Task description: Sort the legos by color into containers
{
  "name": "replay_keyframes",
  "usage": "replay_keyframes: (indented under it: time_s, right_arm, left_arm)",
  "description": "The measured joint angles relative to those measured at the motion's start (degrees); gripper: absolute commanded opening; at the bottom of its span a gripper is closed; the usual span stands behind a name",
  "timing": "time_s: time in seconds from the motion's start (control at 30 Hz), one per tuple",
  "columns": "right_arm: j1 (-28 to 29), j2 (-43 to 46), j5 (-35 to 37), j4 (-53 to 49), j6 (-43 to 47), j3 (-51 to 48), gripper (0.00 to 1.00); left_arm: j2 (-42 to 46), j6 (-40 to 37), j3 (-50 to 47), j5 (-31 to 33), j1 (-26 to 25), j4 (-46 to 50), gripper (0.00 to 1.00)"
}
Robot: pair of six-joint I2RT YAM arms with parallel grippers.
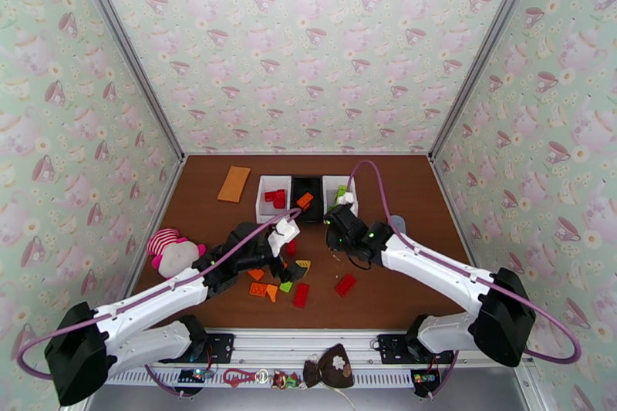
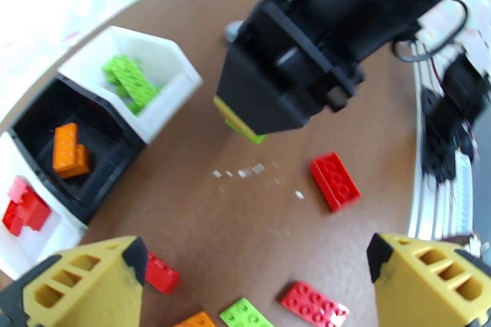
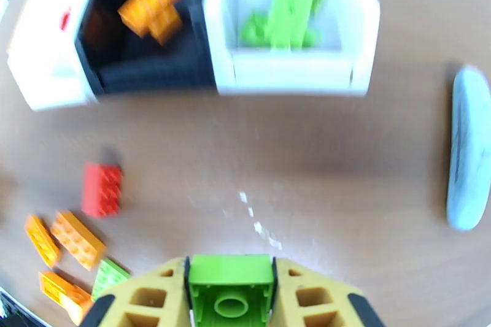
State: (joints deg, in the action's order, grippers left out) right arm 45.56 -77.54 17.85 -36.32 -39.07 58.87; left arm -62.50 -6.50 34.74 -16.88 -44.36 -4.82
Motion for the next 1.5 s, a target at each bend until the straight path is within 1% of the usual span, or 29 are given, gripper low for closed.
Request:
replay_keyframes:
  time_s: [0.1,0.2,0.43,0.77,0.83,0.93,1.0,1.07,1.13,1.3,1.5]
  right_arm:
    - [-2.49,-0.20,0.20,1.51,2.45,1.73,0.31]
    - [-5.18,-2.38,0.15,3.23,5.38,4.48,0.31]
    - [-11.21,-14.01,-2.27,7.52,11.96,13.62,0.32]
    - [-17.29,-30.69,-8.04,11.91,15.98,24.92,0.33]
    - [-17.81,-33.44,-8.31,12.20,16.61,26.60,0.35]
    - [-18.34,-36.24,-8.48,12.13,17.29,28.11,0.42]
    - [-18.32,-36.50,-8.55,11.85,17.51,28.13,0.51]
    - [-18.32,-36.26,-8.57,12.02,17.53,28.13,0.62]
    - [-18.27,-35.50,-8.68,12.13,17.42,27.78,0.68]
    - [-18.25,-27.41,-9.35,12.31,17.29,22.38,0.75]
    - [-18.05,-14.10,-10.84,14.97,18.53,13.29,0.84]
  left_arm:
    - [-0.70,1.27,0.00,2.58,-0.13,-2.86,1.00]
    - [-1.84,2.29,0.00,4.39,-0.13,-4.46,1.00]
    - [-3.34,3.65,0.00,7.15,-0.24,-5.38,1.00]
    - [-4.79,4.50,0.07,8.61,-0.24,-5.22,1.00]
    - [-4.79,4.70,0.07,8.81,-0.24,-5.09,1.00]
    - [-4.79,4.85,0.07,9.01,-0.24,-4.81,1.00]
    - [-4.79,4.92,0.26,9.33,-0.24,-4.35,1.00]
    - [-4.79,5.18,0.74,10.01,-0.24,-3.72,1.00]
    - [-4.81,5.66,1.29,10.84,-0.24,-3.41,1.00]
    - [-5.79,8.13,3.28,15.41,-0.26,-2.43,1.00]
    - [-7.54,13.29,6.14,24.02,-0.35,2.34,0.98]
